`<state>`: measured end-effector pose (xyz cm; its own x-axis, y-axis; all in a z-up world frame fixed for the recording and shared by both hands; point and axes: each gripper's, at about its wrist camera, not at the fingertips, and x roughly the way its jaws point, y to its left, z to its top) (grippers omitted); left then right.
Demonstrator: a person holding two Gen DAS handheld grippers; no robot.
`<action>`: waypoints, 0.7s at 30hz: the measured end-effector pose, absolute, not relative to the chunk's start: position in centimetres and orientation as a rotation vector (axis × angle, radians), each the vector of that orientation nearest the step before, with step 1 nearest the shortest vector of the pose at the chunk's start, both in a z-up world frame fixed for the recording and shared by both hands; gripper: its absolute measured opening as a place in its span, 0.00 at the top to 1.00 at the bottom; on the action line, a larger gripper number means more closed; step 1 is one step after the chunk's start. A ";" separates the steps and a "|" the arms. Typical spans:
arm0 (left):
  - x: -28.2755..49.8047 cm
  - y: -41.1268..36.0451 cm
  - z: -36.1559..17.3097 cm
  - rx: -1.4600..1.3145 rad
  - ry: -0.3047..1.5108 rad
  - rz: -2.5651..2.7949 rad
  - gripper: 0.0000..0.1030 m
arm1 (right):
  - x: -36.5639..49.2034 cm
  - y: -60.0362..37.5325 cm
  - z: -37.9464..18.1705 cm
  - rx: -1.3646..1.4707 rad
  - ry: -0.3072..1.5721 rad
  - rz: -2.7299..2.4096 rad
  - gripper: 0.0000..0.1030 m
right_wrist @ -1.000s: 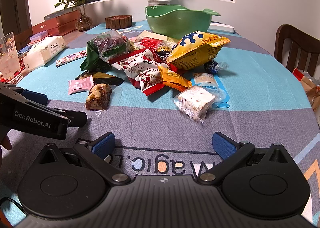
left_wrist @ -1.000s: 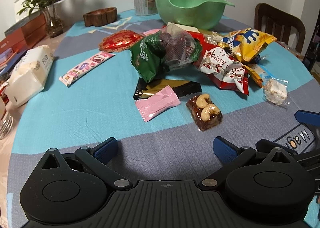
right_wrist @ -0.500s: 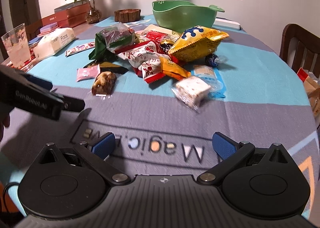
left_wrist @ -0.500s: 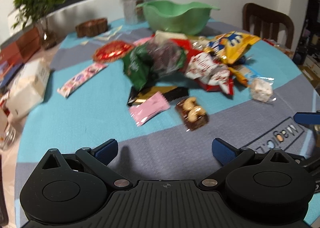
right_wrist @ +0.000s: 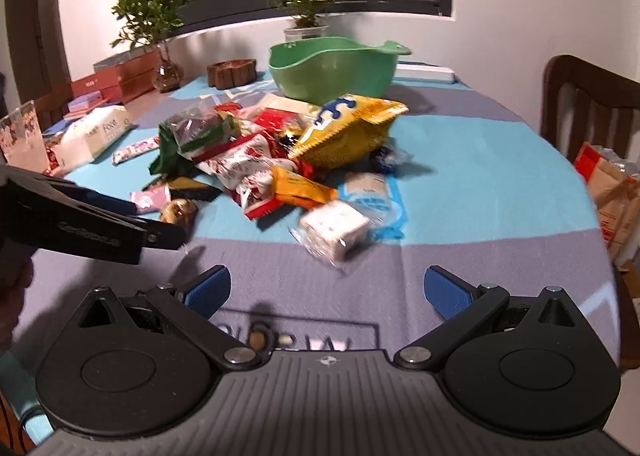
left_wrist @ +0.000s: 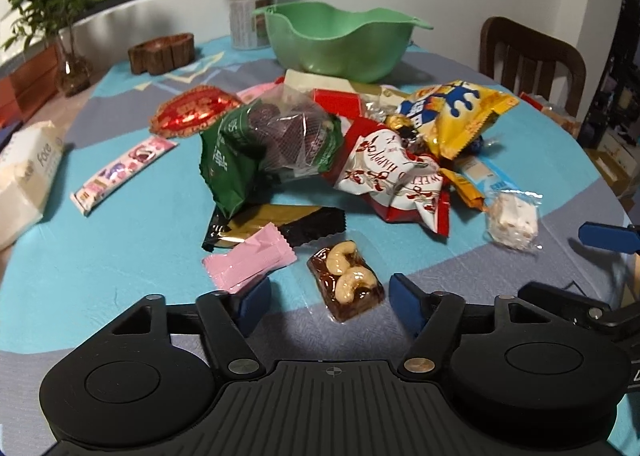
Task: Organize snacks
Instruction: 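Grasp the cashew chocolate bar with the left tool while the right tool grasps the white nougat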
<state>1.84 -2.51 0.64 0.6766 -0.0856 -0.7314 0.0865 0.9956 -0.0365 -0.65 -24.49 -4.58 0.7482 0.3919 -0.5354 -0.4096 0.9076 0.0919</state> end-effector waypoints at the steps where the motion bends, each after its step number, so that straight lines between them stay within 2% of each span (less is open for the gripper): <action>1: 1.9 -2.4 0.6 -0.001 0.819 -0.098 0.00 | -0.3 -24.3 -4.6 -0.029 0.576 0.441 0.00; 5: 1.8 -2.3 0.7 -0.001 0.808 -0.103 0.00 | 0.9 -23.5 -4.5 -0.039 0.571 0.437 0.06; 7: 1.6 -2.2 0.6 0.005 0.798 -0.114 0.00 | 1.4 -22.9 -4.5 -0.053 0.570 0.430 0.18; 11: 1.3 -2.0 0.5 0.004 0.784 -0.125 0.00 | 2.4 -22.4 -4.8 -0.045 0.585 0.415 0.27; 12: 1.2 -2.0 0.5 0.005 0.781 -0.127 0.00 | 2.4 -22.4 -4.9 -0.051 0.580 0.408 0.32; 13: 1.1 -1.9 0.6 0.005 0.779 -0.128 0.00 | 2.5 -22.3 -5.0 -0.062 0.576 0.399 0.43; 15: 0.9 -1.9 0.7 0.008 0.774 -0.132 0.00 | 2.6 -22.3 -5.1 -0.059 0.580 0.398 0.49; 20: 0.2 -2.3 1.0 0.044 0.752 -0.134 0.00 | 2.3 -22.5 -5.2 -0.059 0.580 0.395 0.48; 21: 0.2 -2.4 1.0 0.043 0.756 -0.140 0.00 | 2.3 -22.6 -5.2 -0.057 0.580 0.396 0.43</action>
